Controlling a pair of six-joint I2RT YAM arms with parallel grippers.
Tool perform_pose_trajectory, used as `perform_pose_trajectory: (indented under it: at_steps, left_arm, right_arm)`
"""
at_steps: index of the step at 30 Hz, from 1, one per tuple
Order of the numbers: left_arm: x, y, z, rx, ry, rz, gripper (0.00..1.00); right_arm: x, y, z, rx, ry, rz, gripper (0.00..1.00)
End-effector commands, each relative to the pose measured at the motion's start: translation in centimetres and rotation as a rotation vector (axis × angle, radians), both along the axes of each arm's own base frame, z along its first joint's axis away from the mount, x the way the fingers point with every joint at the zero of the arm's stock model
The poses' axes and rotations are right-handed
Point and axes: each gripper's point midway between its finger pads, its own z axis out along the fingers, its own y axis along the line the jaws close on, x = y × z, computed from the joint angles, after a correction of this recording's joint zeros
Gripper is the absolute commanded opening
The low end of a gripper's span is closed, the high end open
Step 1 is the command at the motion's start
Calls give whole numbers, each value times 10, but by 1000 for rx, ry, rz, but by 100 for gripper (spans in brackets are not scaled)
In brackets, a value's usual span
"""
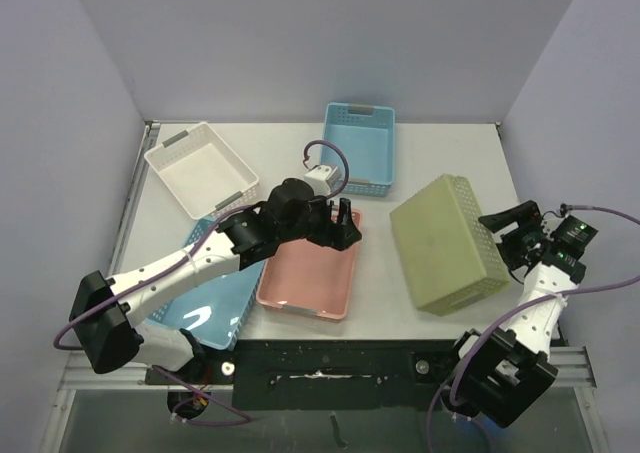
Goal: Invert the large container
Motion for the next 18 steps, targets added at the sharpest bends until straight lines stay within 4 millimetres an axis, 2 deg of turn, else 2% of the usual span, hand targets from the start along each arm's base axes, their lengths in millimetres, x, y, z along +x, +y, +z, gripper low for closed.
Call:
perform_pose_trajectory:
  at_steps: [1,3,5,9,11,14,16,18]
  left_arm:
    - [1,-10,34,-63,-60,-23,72]
    - [0,-7,34,-60,-64,-19,72]
    - [-1,-4,34,-58,-67,-13,72]
    - [-3,1,33,-58,-66,-5,72]
    - [-4,4,33,-57,-67,2,72]
    - [-3,10,33,-44,-73,20,72]
    - [0,16,32,-29,-81,47,72]
    - [8,25,33,-14,-86,85,72]
  right_arm:
    - [-34,-66,-40,-228,321,-253,78]
    - [-43,-84,-37,-291,383,-320,78]
    - [-47,-92,-29,-329,395,-364,80]
    - [-51,-98,-2,-389,350,-415,80]
    - [-48,-92,16,-412,292,-403,80]
    - [-27,-56,45,-441,112,-234,80]
    - [-14,-19,61,-430,-10,-86,83]
    - [-11,14,70,-414,-89,27,88]
